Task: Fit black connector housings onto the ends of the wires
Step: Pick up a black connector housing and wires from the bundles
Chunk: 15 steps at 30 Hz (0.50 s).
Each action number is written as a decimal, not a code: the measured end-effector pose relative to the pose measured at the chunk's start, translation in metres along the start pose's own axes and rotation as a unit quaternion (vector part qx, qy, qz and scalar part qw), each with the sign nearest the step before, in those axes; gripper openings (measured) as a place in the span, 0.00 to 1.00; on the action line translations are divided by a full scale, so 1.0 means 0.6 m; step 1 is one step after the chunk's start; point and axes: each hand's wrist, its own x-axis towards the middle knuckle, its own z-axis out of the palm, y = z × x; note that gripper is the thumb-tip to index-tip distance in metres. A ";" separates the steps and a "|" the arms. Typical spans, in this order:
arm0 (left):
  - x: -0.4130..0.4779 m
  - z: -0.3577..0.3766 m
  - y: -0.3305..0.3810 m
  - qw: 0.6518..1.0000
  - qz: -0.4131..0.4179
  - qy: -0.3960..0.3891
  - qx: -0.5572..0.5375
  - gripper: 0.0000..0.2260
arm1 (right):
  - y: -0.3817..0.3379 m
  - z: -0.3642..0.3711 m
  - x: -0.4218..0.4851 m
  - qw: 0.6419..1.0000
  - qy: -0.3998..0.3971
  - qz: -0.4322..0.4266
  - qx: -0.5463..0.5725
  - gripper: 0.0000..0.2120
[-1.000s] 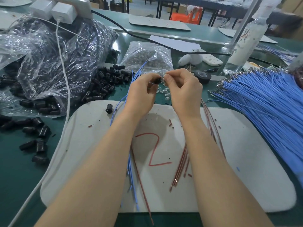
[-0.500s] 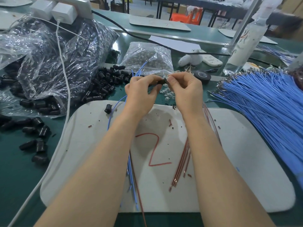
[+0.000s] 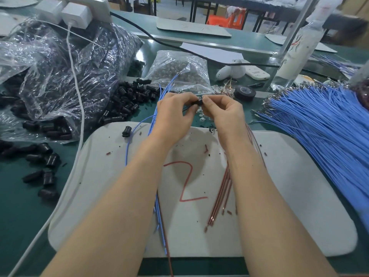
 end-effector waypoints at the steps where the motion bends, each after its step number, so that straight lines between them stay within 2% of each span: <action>1: 0.000 -0.001 -0.001 1.000 -0.002 0.002 0.002 0.09 | 0.002 0.000 0.000 1.000 -0.003 0.007 0.008 0.08; 7: 0.003 -0.004 0.006 0.999 -0.038 -0.011 -0.025 0.09 | 0.003 0.007 0.007 0.989 0.013 0.070 0.130 0.08; 15: 0.009 -0.016 0.030 1.000 -0.022 -0.018 -0.008 0.09 | -0.013 0.007 0.004 0.990 0.011 0.056 0.129 0.07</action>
